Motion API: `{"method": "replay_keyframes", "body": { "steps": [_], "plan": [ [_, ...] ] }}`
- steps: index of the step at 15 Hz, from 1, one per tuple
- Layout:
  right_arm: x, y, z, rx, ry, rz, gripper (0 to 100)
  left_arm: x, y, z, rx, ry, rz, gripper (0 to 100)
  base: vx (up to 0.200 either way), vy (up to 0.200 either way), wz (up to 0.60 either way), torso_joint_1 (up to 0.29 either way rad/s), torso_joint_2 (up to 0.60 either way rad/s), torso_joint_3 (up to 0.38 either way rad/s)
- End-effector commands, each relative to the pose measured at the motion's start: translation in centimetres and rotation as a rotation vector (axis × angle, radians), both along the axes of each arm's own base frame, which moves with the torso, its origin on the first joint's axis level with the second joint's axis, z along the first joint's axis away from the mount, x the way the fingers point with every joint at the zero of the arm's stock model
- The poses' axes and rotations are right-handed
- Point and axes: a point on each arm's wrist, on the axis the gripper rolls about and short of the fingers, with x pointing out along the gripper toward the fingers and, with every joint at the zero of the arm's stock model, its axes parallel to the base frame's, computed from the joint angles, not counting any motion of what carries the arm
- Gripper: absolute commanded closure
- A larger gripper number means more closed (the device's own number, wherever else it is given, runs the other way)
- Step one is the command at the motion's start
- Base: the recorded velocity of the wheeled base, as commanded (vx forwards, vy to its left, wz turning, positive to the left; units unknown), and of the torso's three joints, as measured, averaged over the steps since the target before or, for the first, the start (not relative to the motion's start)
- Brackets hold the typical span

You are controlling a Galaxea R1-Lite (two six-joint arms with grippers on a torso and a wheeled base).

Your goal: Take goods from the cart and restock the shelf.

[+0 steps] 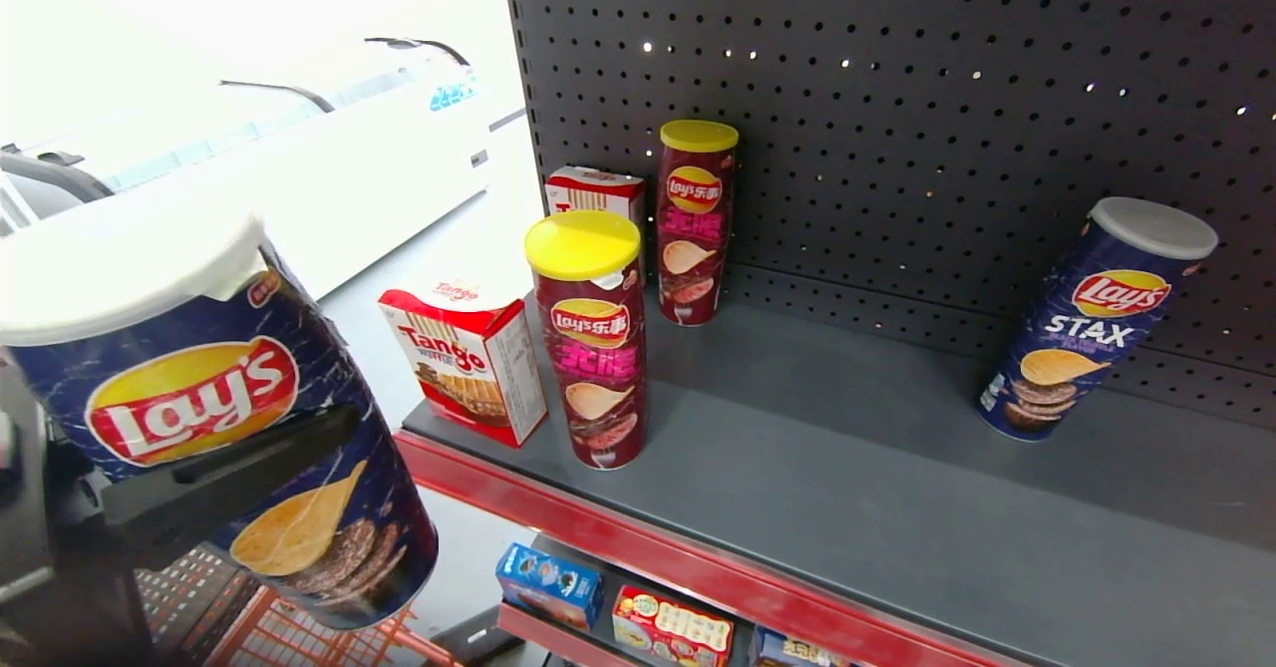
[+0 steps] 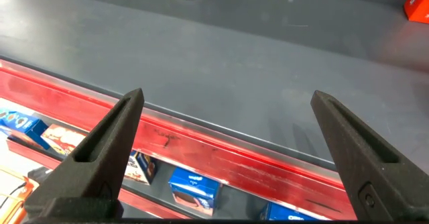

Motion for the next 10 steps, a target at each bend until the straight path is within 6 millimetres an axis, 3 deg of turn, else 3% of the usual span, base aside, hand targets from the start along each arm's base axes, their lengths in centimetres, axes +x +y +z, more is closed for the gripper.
{"method": "replay_keyframes", "body": {
  "steps": [1,10],
  "plan": [
    [0.0,0.0,0.0,-0.002,-0.002,0.0,0,0.7,-0.5,-0.4,0.005,0.039,-0.02,100,0.0,0.0,0.0,0.0,0.0,0.0],
    [0.0,0.0,0.0,0.0,0.001,0.0,0,3.3,-3.7,-1.0,0.001,0.072,-0.192,100,0.0,0.0,0.0,0.0,0.0,0.0]
  ]
}}
